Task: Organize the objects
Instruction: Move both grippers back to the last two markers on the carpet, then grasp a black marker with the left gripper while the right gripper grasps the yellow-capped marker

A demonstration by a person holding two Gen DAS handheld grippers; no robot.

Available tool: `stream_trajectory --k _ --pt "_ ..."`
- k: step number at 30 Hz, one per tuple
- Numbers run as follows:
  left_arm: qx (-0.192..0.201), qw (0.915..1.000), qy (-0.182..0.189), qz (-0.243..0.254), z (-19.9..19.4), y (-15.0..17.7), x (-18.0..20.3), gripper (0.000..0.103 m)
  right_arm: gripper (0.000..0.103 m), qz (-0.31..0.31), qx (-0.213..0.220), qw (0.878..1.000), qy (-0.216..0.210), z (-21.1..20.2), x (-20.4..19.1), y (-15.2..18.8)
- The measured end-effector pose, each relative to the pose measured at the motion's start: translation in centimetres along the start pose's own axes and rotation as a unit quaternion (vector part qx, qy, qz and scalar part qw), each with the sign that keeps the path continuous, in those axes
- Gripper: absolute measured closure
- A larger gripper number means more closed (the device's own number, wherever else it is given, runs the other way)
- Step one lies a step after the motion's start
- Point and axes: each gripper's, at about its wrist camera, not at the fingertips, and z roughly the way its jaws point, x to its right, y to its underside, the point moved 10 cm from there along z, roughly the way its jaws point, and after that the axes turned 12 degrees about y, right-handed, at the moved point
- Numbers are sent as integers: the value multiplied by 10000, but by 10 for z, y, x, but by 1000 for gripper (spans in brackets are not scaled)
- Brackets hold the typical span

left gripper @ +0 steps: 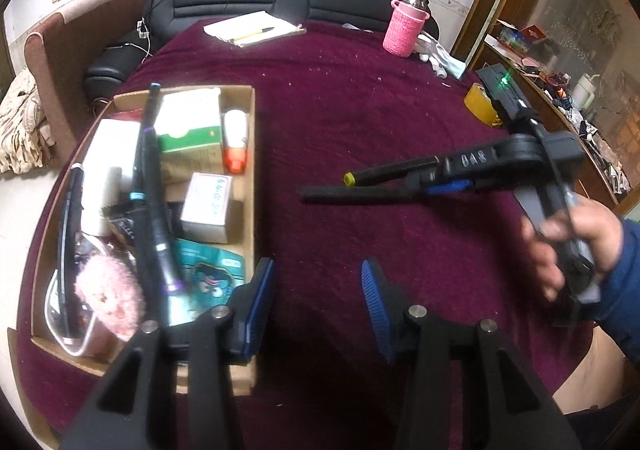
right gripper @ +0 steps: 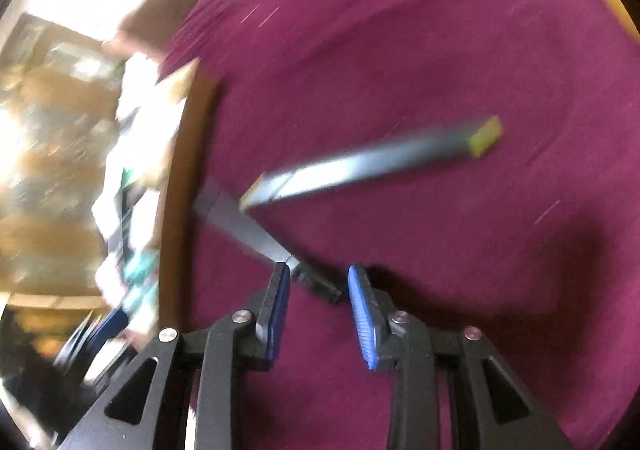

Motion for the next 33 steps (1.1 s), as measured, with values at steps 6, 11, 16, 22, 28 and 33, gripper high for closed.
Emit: stream_trajectory --k 6,11,16,22,28,33 --pt "-66 9999 30 -135 10 3 1 59 68 -1025 813 9880 824 -27 -6 -37" --pt "-126 9998 15 -183 14 9 6 59 65 -2009 1067 9578 1759 -27 17 -80" --pt "-202 9994 -27 -286 17 18 7 59 59 -1429 760 9806 1104 -10 42 -95" --pt "-196 9988 -106 -427 16 22 3 59 44 -1647 195 9856 330 -7 14 -50" --pt "-203 9990 -87 -398 24 15 7 59 44 -2835 456 9520 1058 -2 -21 -30" --pt "-185 9992 -41 -340 28 10 14 59 44 -2746 576 9547 991 -12 -16 -31"
